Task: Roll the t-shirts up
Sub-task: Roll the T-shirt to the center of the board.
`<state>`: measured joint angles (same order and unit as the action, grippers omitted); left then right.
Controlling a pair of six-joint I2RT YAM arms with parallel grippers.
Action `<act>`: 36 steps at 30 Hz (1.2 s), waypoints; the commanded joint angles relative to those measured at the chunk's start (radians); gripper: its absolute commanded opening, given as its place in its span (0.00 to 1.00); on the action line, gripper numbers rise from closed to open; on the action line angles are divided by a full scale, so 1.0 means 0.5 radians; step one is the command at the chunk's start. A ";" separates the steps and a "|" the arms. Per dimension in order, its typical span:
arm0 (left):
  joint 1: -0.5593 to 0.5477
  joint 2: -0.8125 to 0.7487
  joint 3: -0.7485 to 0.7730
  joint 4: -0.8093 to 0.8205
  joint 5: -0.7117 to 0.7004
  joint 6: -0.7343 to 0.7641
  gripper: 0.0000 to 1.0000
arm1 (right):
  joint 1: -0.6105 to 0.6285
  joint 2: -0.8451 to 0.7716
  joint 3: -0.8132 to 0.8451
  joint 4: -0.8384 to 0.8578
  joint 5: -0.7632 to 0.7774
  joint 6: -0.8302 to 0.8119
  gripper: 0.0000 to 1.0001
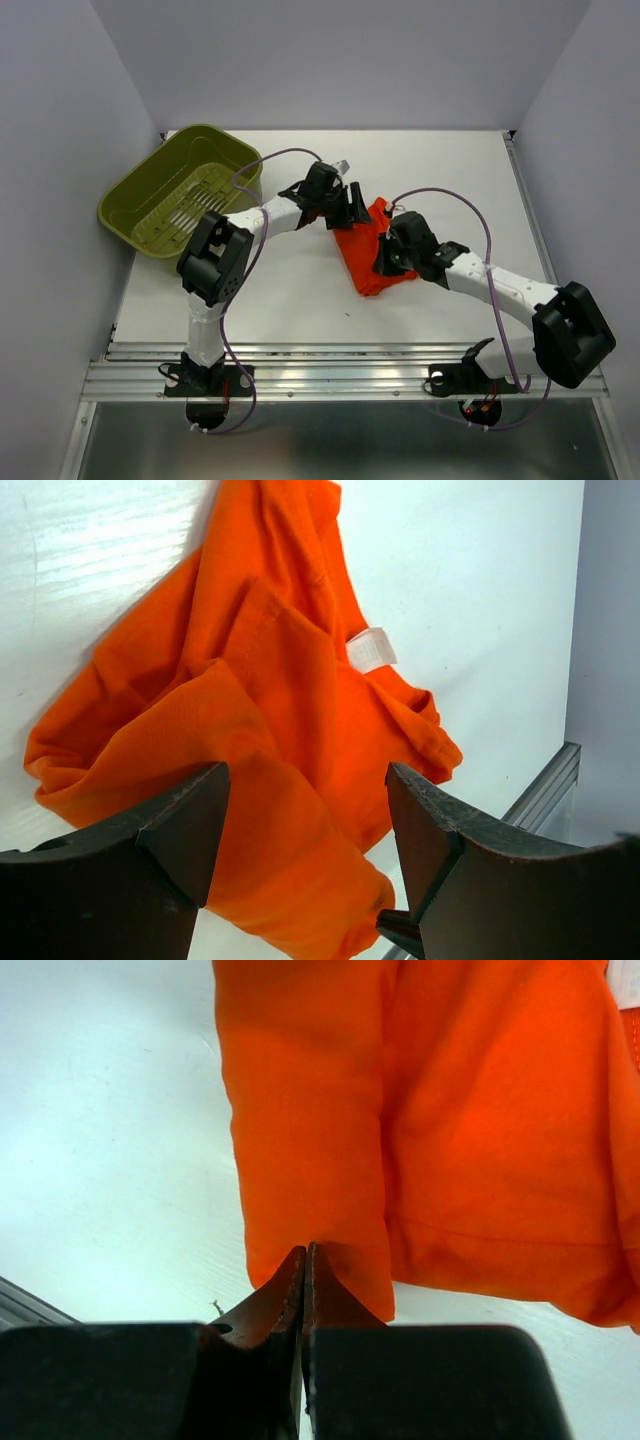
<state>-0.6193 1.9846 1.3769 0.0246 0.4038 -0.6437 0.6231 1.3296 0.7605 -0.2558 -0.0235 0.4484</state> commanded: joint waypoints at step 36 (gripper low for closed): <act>0.067 -0.297 0.406 -0.393 -0.114 0.247 0.74 | 0.021 -0.318 -0.134 -0.264 0.148 0.281 0.01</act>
<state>-0.5877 1.9129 1.5558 -0.1547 0.3450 -0.5465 0.6243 1.2442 0.7231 -0.3210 0.0490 0.5076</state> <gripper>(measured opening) 0.741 0.016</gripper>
